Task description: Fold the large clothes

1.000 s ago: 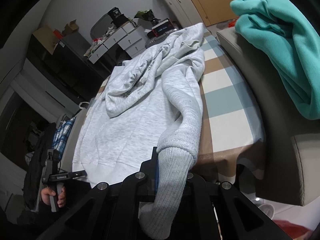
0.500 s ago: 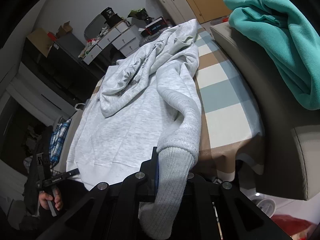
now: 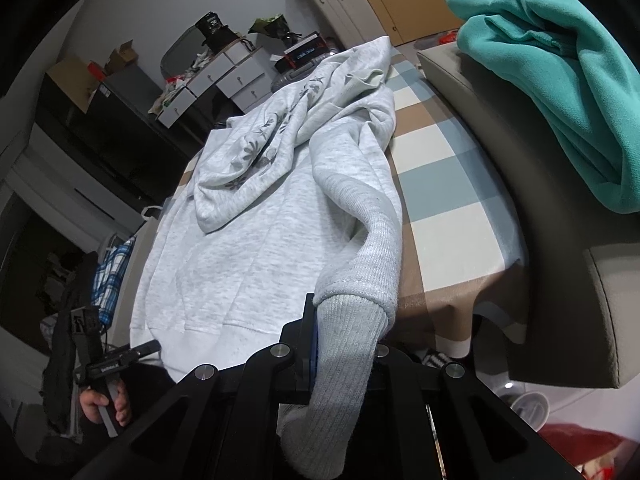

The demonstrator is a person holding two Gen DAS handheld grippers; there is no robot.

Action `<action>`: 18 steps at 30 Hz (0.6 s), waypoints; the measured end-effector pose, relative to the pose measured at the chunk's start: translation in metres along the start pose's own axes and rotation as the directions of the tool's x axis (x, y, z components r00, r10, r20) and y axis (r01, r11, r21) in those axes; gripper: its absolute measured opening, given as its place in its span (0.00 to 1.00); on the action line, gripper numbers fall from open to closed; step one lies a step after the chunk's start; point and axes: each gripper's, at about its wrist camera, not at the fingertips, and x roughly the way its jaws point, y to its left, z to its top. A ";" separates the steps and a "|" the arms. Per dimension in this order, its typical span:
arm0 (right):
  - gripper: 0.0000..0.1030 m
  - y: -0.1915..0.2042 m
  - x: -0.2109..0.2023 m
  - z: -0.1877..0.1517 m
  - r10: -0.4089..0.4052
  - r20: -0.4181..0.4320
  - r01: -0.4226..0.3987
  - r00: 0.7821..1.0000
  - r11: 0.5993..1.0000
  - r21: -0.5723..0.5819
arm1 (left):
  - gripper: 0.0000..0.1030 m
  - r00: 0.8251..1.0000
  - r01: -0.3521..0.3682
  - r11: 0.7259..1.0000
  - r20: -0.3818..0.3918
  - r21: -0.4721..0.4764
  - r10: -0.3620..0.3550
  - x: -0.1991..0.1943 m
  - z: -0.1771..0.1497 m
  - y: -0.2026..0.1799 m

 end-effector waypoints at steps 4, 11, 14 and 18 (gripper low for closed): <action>0.10 0.002 -0.001 0.000 -0.008 -0.001 0.008 1.000 1.000 0.003 | 0.05 1.000 -0.008 1.000 0.000 -0.022 0.008 -0.002 0.000 0.006; 0.08 0.000 -0.013 0.004 0.065 0.048 -0.067 0.997 0.997 0.034 | 0.02 0.997 0.053 0.999 0.064 0.002 -0.053 -0.034 0.017 -0.003; 0.08 0.000 -0.018 0.005 0.110 0.076 -0.113 0.991 0.993 0.032 | 0.02 0.995 0.083 0.996 0.059 0.023 -0.084 -0.044 0.036 -0.007; 0.08 -0.002 -0.020 0.013 0.154 0.090 -0.160 0.984 0.985 0.063 | 0.01 0.989 0.146 0.989 0.033 0.024 -0.147 -0.050 0.071 -0.013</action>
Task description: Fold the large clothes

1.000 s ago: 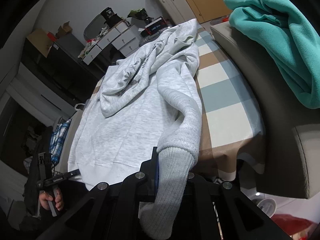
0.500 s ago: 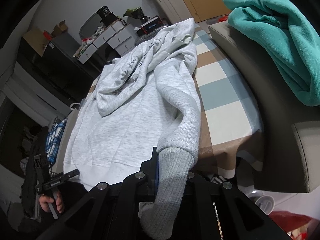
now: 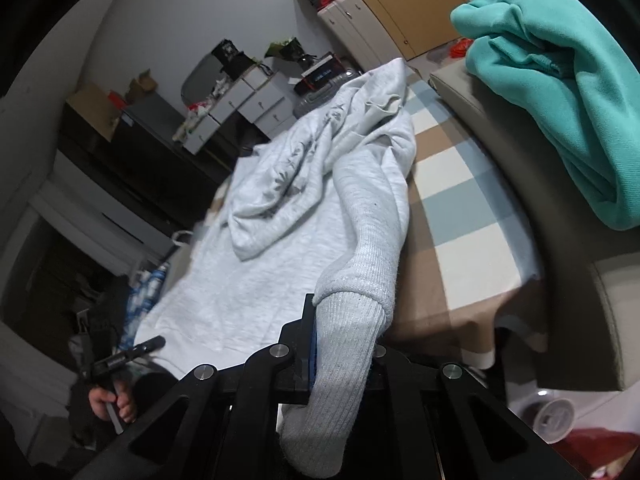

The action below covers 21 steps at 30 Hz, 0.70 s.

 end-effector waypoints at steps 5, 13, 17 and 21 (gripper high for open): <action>0.08 0.007 -0.009 0.038 0.109 0.055 -0.112 0.992 0.992 0.050 | 0.01 0.998 0.067 0.997 -0.005 -0.033 -0.067 -0.005 0.057 0.001; 0.08 0.019 0.011 0.139 0.217 0.106 -0.233 0.970 0.955 0.182 | 0.01 1.000 0.014 0.998 0.029 -0.057 -0.012 0.002 0.158 0.010; 0.08 0.030 0.035 0.191 0.188 0.115 -0.207 0.975 0.962 0.178 | 0.01 0.999 -0.021 0.996 0.026 -0.084 0.023 0.015 0.195 0.020; 0.08 0.028 0.077 0.248 0.146 0.094 -0.165 0.985 0.957 0.239 | 0.01 0.999 -0.041 0.994 0.014 -0.105 0.043 0.030 0.231 0.032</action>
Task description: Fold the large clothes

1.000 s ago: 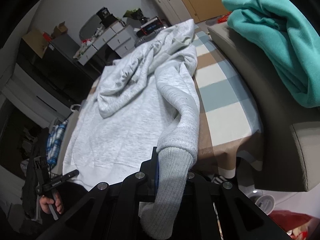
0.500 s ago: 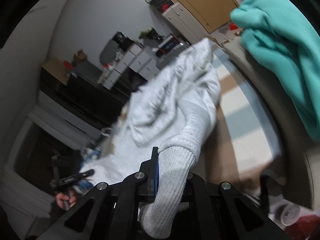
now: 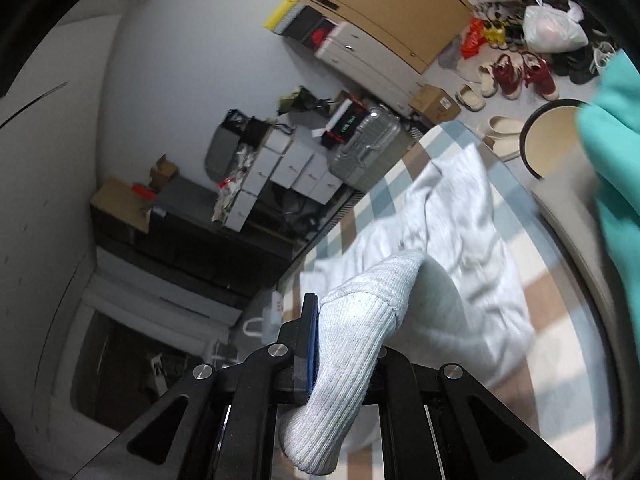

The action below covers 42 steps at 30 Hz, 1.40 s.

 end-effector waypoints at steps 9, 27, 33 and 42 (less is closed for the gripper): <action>0.08 -0.042 0.098 0.083 -0.267 0.003 0.264 0.964 0.957 0.118 | 0.01 0.997 0.072 0.963 0.021 -0.260 -0.069 0.053 0.088 0.057; 0.46 -0.107 0.170 0.123 -0.230 -0.070 0.237 0.971 0.963 0.128 | 0.15 0.983 0.068 0.939 -0.136 -0.336 -0.120 0.125 0.113 0.106; 0.74 -0.064 0.129 0.106 -0.190 0.020 0.191 0.982 0.977 -0.092 | 0.84 0.997 0.055 0.965 0.064 -0.257 -0.040 0.055 0.106 0.102; 0.74 -0.059 0.121 0.025 -0.479 -0.079 0.406 0.874 0.810 -0.422 | 0.84 0.977 -0.079 0.973 -0.212 -0.219 0.031 0.090 0.035 0.128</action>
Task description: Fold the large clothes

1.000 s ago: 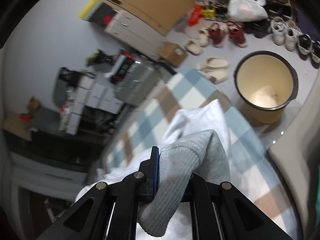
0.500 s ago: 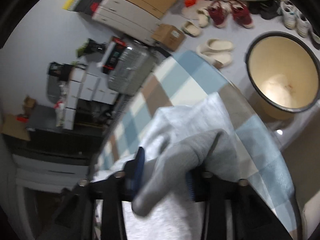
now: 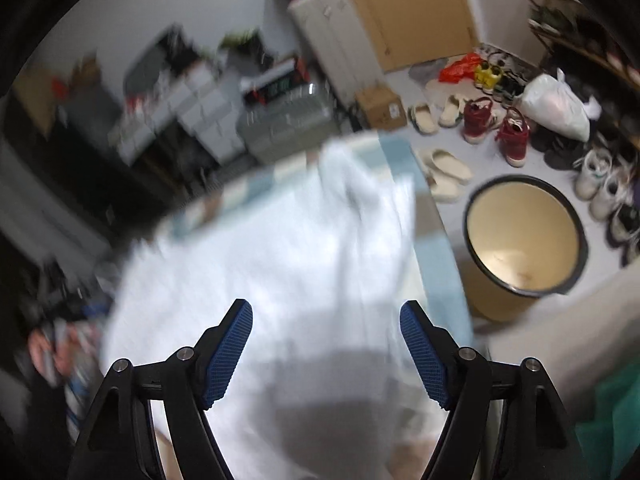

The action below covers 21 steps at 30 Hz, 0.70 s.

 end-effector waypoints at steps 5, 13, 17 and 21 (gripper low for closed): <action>0.74 0.000 0.030 -0.037 0.017 -0.138 -0.018 0.990 1.000 -0.007 | 0.83 0.995 -0.030 0.997 -0.097 0.071 0.036 0.030 -0.027 -0.001; 0.14 0.009 0.022 -0.044 0.035 -0.085 -0.037 0.996 0.999 -0.028 | 0.21 0.988 -0.117 0.988 -0.088 0.101 0.126 0.020 -0.056 -0.010; 0.09 0.013 0.017 -0.060 -0.018 -0.091 0.012 0.996 0.998 -0.066 | 0.19 0.980 -0.143 0.979 -0.115 0.143 0.160 0.011 -0.093 -0.011; 0.07 0.017 0.000 -0.099 0.013 -0.134 -0.026 0.991 0.995 -0.098 | 0.19 0.977 -0.135 0.977 -0.140 0.168 0.159 -0.008 -0.142 -0.007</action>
